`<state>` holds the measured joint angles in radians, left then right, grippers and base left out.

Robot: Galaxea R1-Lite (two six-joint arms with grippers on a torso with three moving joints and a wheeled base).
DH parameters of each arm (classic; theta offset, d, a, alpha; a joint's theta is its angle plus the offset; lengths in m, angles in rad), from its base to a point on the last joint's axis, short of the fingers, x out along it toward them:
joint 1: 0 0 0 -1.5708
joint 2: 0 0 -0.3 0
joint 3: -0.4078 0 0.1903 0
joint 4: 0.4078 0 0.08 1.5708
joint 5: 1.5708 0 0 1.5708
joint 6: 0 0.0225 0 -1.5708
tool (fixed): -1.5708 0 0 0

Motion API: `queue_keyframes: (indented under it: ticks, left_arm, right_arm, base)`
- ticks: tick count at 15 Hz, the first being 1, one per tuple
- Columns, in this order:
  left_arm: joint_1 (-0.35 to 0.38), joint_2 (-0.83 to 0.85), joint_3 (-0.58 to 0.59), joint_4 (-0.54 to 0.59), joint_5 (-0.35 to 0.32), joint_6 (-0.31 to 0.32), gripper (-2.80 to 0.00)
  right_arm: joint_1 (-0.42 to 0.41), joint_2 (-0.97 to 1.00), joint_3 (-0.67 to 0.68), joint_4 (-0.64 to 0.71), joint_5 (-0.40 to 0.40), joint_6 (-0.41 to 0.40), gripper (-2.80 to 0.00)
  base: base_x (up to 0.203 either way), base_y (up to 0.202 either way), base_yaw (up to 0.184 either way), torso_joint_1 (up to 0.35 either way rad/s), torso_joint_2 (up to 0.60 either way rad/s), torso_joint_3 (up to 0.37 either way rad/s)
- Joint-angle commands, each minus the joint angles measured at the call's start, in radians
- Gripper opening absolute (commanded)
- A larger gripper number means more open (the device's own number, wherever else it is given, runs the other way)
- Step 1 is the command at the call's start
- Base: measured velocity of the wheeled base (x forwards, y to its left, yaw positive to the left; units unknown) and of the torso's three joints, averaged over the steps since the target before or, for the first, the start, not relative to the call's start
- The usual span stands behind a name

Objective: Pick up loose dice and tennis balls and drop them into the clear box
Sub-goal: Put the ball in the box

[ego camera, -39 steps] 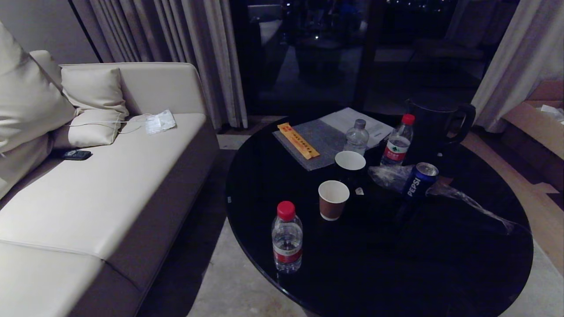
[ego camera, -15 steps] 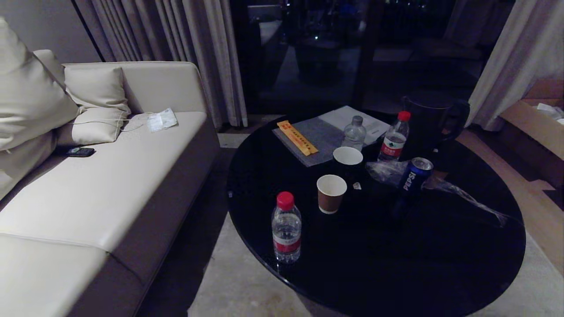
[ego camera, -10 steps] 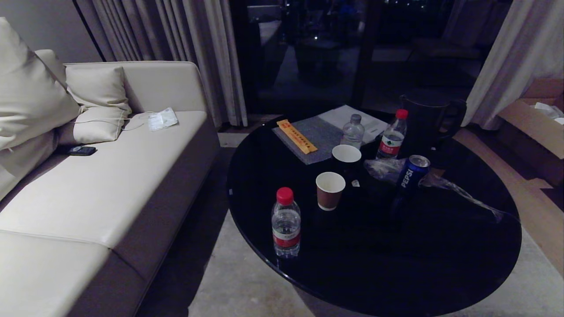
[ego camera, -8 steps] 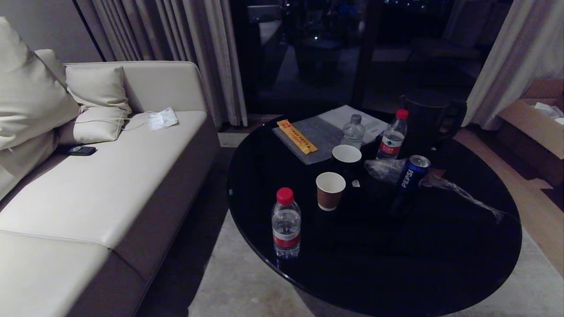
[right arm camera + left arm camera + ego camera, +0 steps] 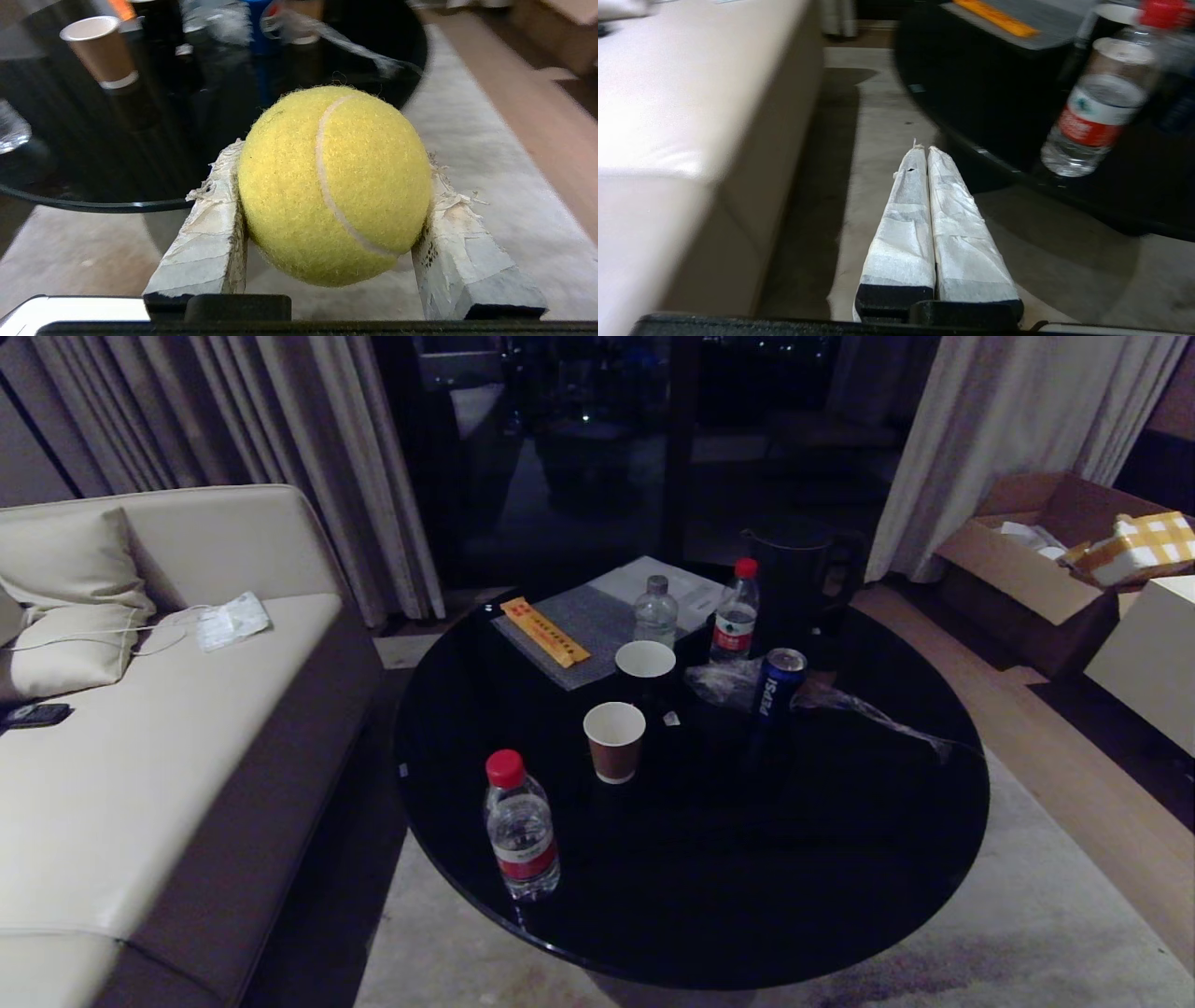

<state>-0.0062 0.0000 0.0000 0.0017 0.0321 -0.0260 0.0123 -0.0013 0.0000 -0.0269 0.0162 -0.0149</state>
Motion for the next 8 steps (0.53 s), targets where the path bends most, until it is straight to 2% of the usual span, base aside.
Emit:
queue_keyframes:
  ticks: [1, 7, 8]
  left_arm:
    - [0.000, 0.002, 0.002, 0.000, 0.005, -0.003, -2.80]
    - [0.000, 0.002, 0.002, 0.000, 0.002, 0.004, -2.80]
    - [0.000, 0.002, 0.002, 0.000, 0.003, 0.003, -2.80]
  right_arm:
    - [0.000, 0.001, 0.009, -0.001, 0.001, -0.002, -2.80]
    - [0.000, 0.001, 0.011, -0.001, 0.001, -0.002, -2.80]
    - [0.000, 0.001, 0.009, -0.001, 0.001, -0.002, -2.80]
  base:
    - [-0.003, 0.003, -0.084, -0.002, 0.00, 0.007]
    - [0.000, 0.000, 0.000, 0.000, 0.00, 0.000]
    - [-0.115, 0.000, 0.001, 0.002, 0.00, -0.002]
